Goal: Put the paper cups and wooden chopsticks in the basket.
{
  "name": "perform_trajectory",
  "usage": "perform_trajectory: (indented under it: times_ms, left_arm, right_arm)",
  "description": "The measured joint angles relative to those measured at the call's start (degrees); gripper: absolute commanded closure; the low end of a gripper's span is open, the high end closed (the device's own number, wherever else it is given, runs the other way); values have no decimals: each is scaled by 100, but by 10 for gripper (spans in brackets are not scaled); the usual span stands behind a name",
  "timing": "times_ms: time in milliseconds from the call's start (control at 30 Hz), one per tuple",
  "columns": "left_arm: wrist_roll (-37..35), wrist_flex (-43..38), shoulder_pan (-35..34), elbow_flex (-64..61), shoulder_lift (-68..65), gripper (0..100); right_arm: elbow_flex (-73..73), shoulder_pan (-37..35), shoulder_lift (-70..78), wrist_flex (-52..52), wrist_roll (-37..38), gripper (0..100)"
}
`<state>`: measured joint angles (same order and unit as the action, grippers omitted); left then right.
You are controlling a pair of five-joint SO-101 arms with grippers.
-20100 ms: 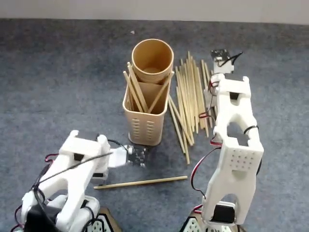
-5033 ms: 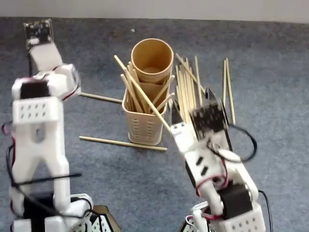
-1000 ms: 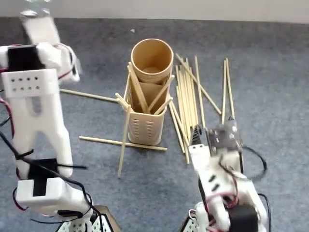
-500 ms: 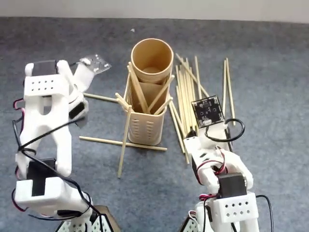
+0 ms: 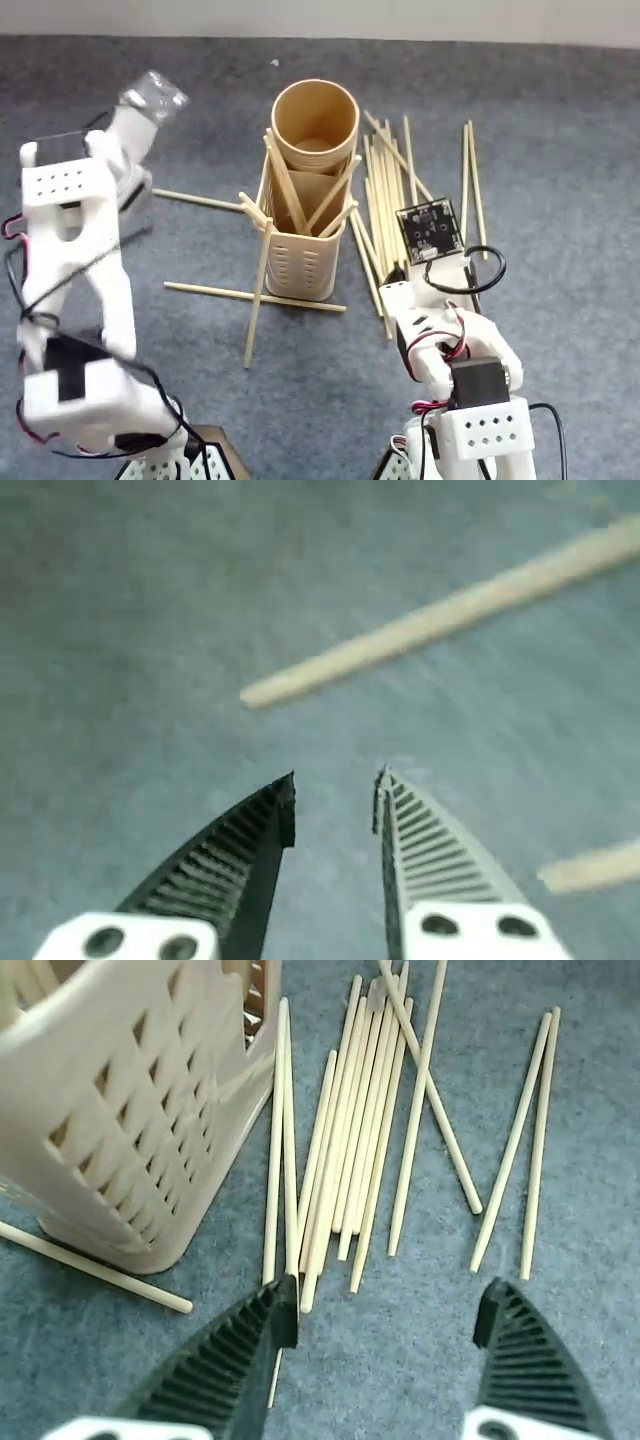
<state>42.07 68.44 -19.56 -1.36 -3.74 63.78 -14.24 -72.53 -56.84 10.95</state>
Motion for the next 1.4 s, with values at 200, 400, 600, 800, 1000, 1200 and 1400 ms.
perform_trajectory:
  times_ms: [200, 400, 600, 800, 1000, 1200, 1400]
  left_arm:
    - [422, -1231, 220, 589, -1582, 755]
    - [1486, -677, 651, 2215, -3077, 761]
    - [2259, 290, 721, 3903, -4563, 898]
    - [2743, 1565, 747, 5319, -5591, 974]
    - [2778, 2796, 686, 7015, -5925, 983]
    - [1635, 3288, 193, 9152, -5899, 983]
    - [-1099, 3349, 97, 9257, -4580, 998]
  right_arm:
    - [35, 0, 0, 9, 0, 713]
    - [176, 0, 0, 35, 0, 713]
    - [193, 0, 0, 35, 0, 713]
    - [193, 0, 0, 35, 0, 713]
    - [193, 0, 0, 35, 0, 713]
    - [387, 0, 0, 325, 0, 713]
    - [404, 0, 0, 378, -35, 713]
